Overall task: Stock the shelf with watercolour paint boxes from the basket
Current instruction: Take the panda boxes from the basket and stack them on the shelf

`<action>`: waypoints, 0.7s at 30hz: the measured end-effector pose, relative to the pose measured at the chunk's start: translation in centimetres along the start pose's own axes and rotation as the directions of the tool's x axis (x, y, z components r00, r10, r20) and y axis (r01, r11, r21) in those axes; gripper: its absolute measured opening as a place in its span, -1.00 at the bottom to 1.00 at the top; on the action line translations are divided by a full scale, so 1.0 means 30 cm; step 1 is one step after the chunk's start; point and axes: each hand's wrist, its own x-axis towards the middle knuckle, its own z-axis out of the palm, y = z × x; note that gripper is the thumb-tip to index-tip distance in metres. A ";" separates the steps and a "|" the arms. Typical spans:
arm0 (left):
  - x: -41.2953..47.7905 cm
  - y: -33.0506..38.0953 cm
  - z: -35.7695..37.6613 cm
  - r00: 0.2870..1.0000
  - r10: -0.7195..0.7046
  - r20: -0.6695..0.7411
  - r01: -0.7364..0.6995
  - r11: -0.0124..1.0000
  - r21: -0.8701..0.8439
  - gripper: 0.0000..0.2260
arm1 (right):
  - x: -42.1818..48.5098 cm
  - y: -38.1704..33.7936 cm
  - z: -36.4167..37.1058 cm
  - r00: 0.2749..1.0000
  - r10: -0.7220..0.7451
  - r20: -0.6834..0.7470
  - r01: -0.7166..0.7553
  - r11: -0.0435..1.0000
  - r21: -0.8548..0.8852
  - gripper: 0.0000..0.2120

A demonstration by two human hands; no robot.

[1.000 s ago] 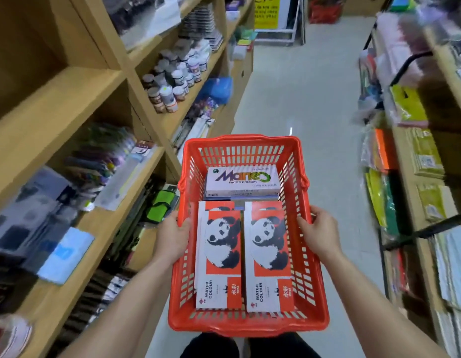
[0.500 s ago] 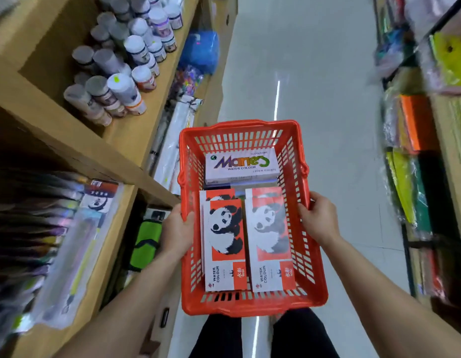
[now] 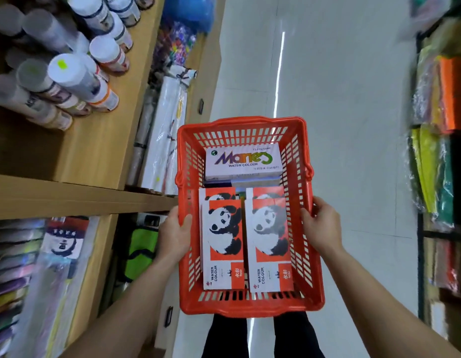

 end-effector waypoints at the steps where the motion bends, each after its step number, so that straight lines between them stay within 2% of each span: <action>1: 0.005 0.005 -0.001 1.000 -0.005 0.010 0.005 1.000 0.000 -0.86 | -0.006 -0.007 -0.004 1.000 0.015 -0.006 -0.015 1.000 0.009 -0.75; 4: -0.013 0.027 -0.019 1.000 -0.010 0.005 0.010 1.000 -0.001 -0.75 | -0.071 -0.039 -0.024 0.986 -0.033 -0.163 0.033 0.999 -0.001 -0.59; 6: -0.051 0.043 -0.033 0.995 0.083 -0.060 -0.081 0.996 0.037 -0.59 | -0.137 -0.055 -0.015 0.963 -0.122 -0.239 0.118 0.993 -0.029 -0.58; 8: -0.099 0.059 -0.033 0.956 0.260 -0.138 -0.237 0.958 0.159 -0.52 | -0.187 -0.061 0.024 0.979 -0.162 -0.122 0.163 0.987 -0.004 -0.56; 10: -0.137 0.076 -0.007 0.939 0.325 -0.115 -0.298 0.933 0.201 -0.51 | -0.208 -0.055 0.080 0.989 -0.123 0.076 0.123 0.992 0.010 -0.49; 12: -0.161 0.082 0.041 0.963 0.269 -0.003 -0.264 0.949 0.174 -0.48 | -0.209 -0.045 0.138 0.984 -0.065 0.167 0.073 0.996 -0.042 -0.34; 14: -0.167 0.077 0.097 0.980 0.179 0.092 -0.192 0.969 0.157 -0.39 | -0.202 -0.047 0.188 0.989 -0.026 0.145 0.045 0.990 -0.135 -0.17; 16: -0.160 0.075 0.152 0.989 0.086 0.121 -0.105 0.981 0.162 -0.31 | -0.191 -0.034 0.224 0.991 0.054 0.125 -0.037 0.990 -0.134 -0.07; 18: -0.155 0.072 0.197 0.995 0.032 0.090 -0.046 0.986 0.160 -0.26 | -0.184 0.005 0.242 0.971 0.172 0.164 -0.170 0.985 -0.029 -0.05; 21: -0.157 0.047 0.248 0.995 -0.092 0.044 0.087 0.989 0.116 -0.18 | -0.185 0.063 0.239 0.938 0.265 0.222 -0.282 0.958 0.047 -0.18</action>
